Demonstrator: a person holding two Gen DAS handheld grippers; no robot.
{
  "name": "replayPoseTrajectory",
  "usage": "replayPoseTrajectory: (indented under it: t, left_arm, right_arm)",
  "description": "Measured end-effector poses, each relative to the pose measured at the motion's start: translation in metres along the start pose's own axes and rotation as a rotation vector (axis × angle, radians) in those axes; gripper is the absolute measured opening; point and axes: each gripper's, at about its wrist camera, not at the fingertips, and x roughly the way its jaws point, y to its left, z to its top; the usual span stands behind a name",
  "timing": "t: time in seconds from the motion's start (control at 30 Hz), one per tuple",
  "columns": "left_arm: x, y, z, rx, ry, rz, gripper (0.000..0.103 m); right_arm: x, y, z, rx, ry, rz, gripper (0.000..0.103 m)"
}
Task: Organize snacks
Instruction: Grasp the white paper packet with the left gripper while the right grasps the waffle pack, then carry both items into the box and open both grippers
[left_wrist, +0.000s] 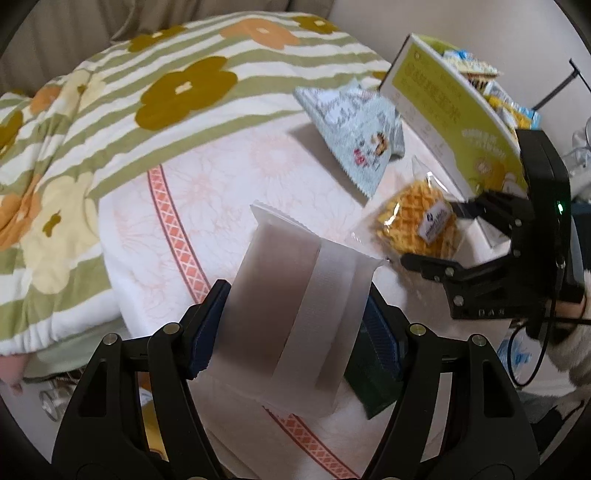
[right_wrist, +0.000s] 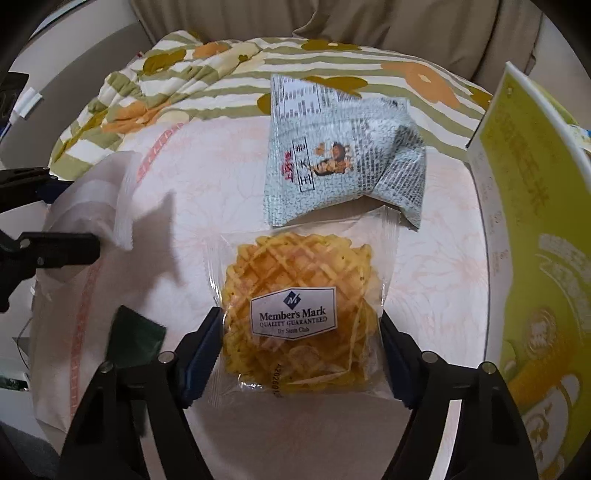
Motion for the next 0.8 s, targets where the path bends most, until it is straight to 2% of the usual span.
replayPoseTrajectory:
  t: [0.27,0.5,0.8]
  left_arm:
    - [-0.053,-0.023,0.012,0.025,-0.096,0.034,0.068]
    - [-0.104,-0.062,0.038,0.070,-0.199,0.034,0.068]
    - [-0.137,-0.141,0.082,0.107,-0.295,0.039,0.068]
  right_arm:
    - [-0.067,0.005,-0.002,0.007,-0.089,-0.014,0.073]
    - [-0.138,-0.002,-0.003,0.037,-0.178,-0.041,0.073]
    - [-0.217,-0.056,-0.013,0.088,-0.298,-0.063,0.073]
